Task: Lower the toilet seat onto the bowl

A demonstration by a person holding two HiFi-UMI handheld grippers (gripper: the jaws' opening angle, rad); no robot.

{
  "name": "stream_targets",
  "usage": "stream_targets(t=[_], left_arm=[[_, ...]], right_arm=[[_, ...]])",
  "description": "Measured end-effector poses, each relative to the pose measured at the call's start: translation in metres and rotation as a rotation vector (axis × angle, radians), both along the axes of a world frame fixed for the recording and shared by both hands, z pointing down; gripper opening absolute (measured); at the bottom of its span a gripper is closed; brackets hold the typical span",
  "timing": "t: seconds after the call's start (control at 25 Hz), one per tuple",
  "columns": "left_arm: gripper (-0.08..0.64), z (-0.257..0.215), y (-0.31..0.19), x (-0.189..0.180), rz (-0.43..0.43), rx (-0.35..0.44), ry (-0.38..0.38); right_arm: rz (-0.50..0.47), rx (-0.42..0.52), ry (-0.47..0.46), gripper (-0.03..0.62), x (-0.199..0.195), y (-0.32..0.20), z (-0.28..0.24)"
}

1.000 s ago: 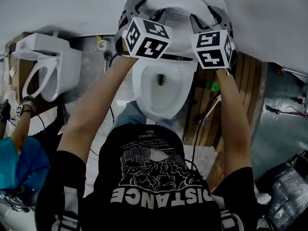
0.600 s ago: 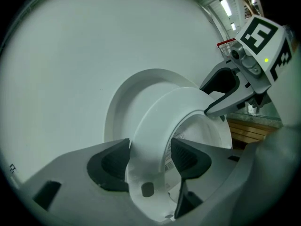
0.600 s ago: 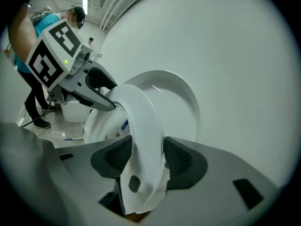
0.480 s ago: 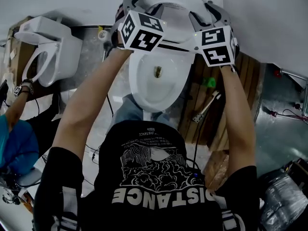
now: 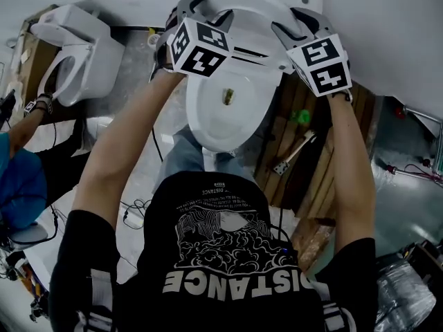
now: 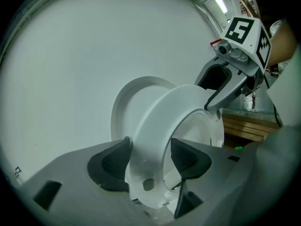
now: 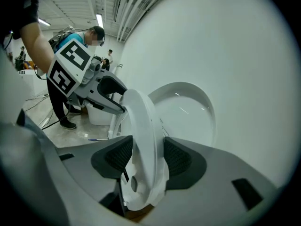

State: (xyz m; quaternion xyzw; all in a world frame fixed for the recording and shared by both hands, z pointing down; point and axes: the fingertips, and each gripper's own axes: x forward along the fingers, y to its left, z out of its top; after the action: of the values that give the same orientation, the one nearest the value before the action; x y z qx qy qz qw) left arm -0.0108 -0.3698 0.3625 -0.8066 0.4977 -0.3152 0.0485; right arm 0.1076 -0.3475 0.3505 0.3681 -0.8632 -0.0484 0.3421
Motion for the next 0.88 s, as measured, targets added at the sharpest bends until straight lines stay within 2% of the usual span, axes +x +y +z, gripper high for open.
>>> stream_targets(t=[0.08,0.12,0.2,0.6,0.72,0.88], left_arm=[[0.277,0.0,0.01,-0.002,0.006,0.0,-0.006],[0.276,0.0,0.015,-0.003,0.01,-0.001,-0.009],[0.275,0.001,0.026,-0.004,0.023,-0.002,-0.013],[0.234,0.008,0.076,-0.021,0.151,-0.033,-0.058],[0.168,0.01,0.093,-0.028,0.188,-0.02,-0.087],[0.146,0.013,0.117,-0.032,0.242,0.004,-0.126]], right_arm=[[-0.025,-0.005,-0.003,0.201,0.0,0.01,-0.001],[-0.034,-0.012,-0.011,0.169,0.0,0.014,-0.002],[-0.051,-0.032,-0.026,0.161,0.0,0.023,-0.003],[-0.068,-0.051,0.034,0.152,-0.012,0.068,0.007],[-0.067,-0.051,0.058,0.15,-0.015,0.088,0.012],[-0.058,-0.044,0.091,0.15,-0.016,0.112,0.016]])
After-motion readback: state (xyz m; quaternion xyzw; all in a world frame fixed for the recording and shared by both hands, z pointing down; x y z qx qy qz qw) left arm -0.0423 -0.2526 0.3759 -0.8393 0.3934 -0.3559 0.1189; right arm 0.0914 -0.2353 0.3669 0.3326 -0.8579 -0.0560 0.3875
